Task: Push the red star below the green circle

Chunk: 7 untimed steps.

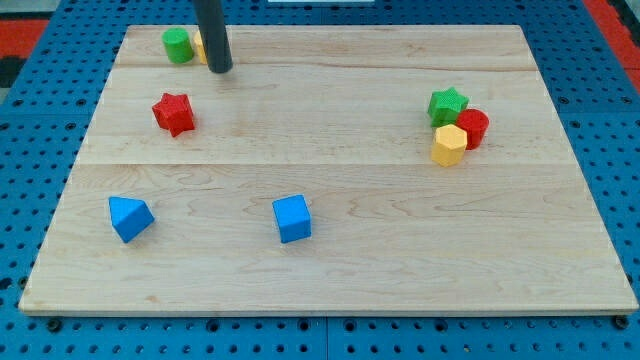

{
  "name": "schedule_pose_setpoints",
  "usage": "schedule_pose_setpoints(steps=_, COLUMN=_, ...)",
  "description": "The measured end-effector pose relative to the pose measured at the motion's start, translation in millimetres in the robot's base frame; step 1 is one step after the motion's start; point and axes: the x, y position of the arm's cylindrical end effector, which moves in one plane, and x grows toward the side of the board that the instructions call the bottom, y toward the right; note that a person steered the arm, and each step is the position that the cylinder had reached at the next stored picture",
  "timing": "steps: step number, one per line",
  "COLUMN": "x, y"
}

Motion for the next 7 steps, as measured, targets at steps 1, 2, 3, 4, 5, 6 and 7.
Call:
schedule_pose_setpoints(steps=1, x=97.1, y=9.6)
schedule_pose_setpoints(steps=2, x=109.6, y=-45.6)
schedule_pose_setpoints(steps=3, x=59.6, y=-80.1)
schedule_pose_setpoints(steps=4, x=27.1, y=-97.2)
schedule_pose_setpoints(steps=5, x=41.1, y=-95.8)
schedule_pose_setpoints(steps=6, x=57.5, y=-88.3)
schedule_pose_setpoints(steps=7, x=41.5, y=-64.3)
